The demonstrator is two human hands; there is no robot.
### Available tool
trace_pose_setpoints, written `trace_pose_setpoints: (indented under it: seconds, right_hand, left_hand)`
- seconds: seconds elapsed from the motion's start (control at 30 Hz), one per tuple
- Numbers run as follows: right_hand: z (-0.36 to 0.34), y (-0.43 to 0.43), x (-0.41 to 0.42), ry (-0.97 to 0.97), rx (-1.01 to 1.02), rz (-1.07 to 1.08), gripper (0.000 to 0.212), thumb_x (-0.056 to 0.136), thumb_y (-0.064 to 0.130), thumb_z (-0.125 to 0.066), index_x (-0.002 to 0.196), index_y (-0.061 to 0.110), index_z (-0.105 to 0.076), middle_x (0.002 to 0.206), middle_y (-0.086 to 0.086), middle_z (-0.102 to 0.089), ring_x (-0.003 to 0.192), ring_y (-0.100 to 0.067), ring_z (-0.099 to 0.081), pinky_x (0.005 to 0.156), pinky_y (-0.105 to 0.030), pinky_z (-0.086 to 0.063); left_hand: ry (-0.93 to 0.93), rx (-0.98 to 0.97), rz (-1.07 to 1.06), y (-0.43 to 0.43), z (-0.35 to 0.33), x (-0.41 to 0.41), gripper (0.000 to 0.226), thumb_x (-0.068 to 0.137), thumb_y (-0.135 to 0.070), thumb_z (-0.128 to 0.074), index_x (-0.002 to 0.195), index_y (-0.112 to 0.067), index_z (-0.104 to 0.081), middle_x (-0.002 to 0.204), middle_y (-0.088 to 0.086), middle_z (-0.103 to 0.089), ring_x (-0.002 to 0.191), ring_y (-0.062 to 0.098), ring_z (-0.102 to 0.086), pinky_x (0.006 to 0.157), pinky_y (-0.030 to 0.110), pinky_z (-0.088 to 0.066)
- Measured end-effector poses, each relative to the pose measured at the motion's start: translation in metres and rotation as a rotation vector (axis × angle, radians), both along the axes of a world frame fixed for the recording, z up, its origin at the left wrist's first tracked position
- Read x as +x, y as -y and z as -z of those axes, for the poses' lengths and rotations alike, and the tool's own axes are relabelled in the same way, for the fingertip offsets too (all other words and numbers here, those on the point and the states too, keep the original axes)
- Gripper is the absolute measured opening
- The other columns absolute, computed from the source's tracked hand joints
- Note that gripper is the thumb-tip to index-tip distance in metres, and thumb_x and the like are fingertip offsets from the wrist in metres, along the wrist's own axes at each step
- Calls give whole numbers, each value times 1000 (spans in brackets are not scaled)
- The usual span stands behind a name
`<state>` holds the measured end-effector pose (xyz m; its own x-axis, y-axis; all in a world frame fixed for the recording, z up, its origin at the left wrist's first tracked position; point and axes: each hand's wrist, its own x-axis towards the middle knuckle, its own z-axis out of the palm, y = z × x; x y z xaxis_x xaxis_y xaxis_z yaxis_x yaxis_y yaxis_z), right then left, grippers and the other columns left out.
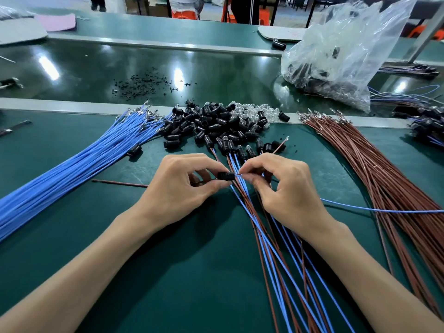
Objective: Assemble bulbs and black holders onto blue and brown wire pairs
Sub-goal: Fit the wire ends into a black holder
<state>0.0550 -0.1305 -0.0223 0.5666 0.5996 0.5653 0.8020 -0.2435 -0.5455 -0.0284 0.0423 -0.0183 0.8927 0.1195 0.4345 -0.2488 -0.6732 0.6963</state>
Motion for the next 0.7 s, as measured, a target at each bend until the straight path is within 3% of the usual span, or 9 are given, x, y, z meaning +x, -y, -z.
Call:
trace_pose_setpoints:
  seconds: [0.23, 0.33, 0.53, 0.7]
  right_hand:
    - [0, -2, -1, -12, 10, -3, 13, 77, -9, -72, 84, 2, -70, 78, 4, -66, 72, 4, -53, 70, -2, -38]
    - [2, -1, -2, -12, -1, -19, 13, 78, -9, -70, 85, 2, -70, 77, -1, -66, 71, -3, -53, 69, -4, -39]
    - [2, -3, -2, 51, -5, -1, 15, 80, -11, -67, 87, 3, -69, 80, -3, -63, 71, -4, -50, 68, -8, -39]
    - [2, -2, -1, 22, -10, -11, 16, 78, -13, -68, 85, 1, -69, 79, -4, -64, 70, -4, -50, 68, -5, -38]
  left_hand:
    - [5, 26, 5, -1, 2, 1, 15, 70, -7, -82, 81, -13, -73, 74, -9, -66, 61, 3, -55, 59, 9, -41]
    - [10, -12, 7, -1, 3, 1, 18, 70, -5, -82, 80, -14, -70, 75, -10, -64, 61, 6, -57, 59, 14, -47]
    - [-13, -174, 29, -1, 2, 1, 18, 76, -28, -76, 85, -14, -71, 77, -2, -70, 68, 13, -66, 71, 31, -56]
    - [-37, -205, 24, -2, 2, 1, 18, 71, -8, -80, 85, -12, -70, 81, 0, -71, 72, 13, -68, 76, 31, -56]
